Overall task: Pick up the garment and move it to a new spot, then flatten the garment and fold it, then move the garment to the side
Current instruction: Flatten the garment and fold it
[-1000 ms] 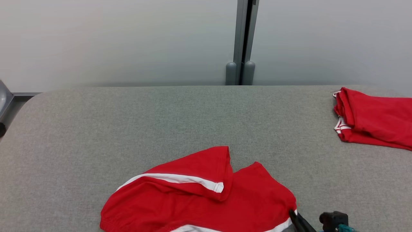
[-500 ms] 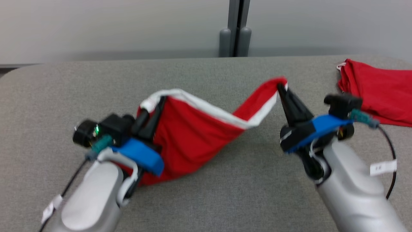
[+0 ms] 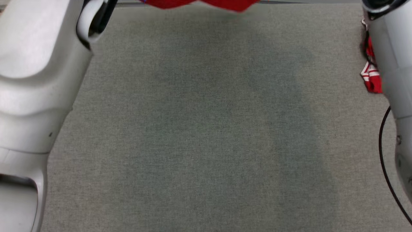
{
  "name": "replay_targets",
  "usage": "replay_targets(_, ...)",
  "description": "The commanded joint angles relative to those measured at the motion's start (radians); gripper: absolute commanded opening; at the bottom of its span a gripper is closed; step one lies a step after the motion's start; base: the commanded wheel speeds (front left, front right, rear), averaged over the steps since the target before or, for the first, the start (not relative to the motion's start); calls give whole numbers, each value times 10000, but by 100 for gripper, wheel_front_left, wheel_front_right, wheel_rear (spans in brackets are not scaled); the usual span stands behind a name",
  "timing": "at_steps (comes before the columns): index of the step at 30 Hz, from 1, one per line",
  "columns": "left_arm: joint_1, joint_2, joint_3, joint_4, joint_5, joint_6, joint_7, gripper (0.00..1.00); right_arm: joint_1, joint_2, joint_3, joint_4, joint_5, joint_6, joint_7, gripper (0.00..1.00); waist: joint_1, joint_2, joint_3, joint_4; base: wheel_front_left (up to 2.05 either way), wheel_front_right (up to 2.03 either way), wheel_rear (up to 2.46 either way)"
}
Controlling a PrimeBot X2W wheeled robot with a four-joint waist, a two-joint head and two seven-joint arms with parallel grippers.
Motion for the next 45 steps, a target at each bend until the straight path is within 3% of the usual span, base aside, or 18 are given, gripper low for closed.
replay_targets(1,-218,-33,-125,203,-129,-8,-114,0,-224,-79,11,177,-85,5,-100,0,-4,-3,136,75,0,0,0)
replay_targets(6,-936,-247,-766,1365,-746,-8,-755,0,-671,-64,316,929,47,5,-306,0,-4,-3,444,52,0,0,0)
replay_targets(11,46,-327,-1356,1827,-1251,-8,-1206,0,505,-113,943,911,428,4,-538,0,-4,-3,422,-2,0,0,0)
replay_targets(15,1570,-189,-1422,1512,-1070,-3,-1321,0,2009,-248,1549,391,884,5,-700,0,-4,-3,138,-83,0,0,0)
replay_targets(23,6439,-8,-238,-719,-222,531,-1324,0,5916,-1337,2739,-1368,1895,5,-769,0,-4,-3,-855,-34,0,0,0)
replay_targets(33,11328,-23,0,-2498,397,791,-1325,0,10550,-2043,2359,-3381,2552,5,-774,0,-4,-3,-2023,4,0,0,0)
replay_targets(41,13484,151,-268,-3361,755,899,-1328,0,13533,-2015,1682,-4790,2521,4,-616,0,-4,-3,-2766,166,0,0,0)
replay_targets(45,13836,234,-260,-3569,805,916,-1328,0,14276,-1893,1176,-5347,2395,5,-455,0,-4,-3,-2841,196,0,0,0)
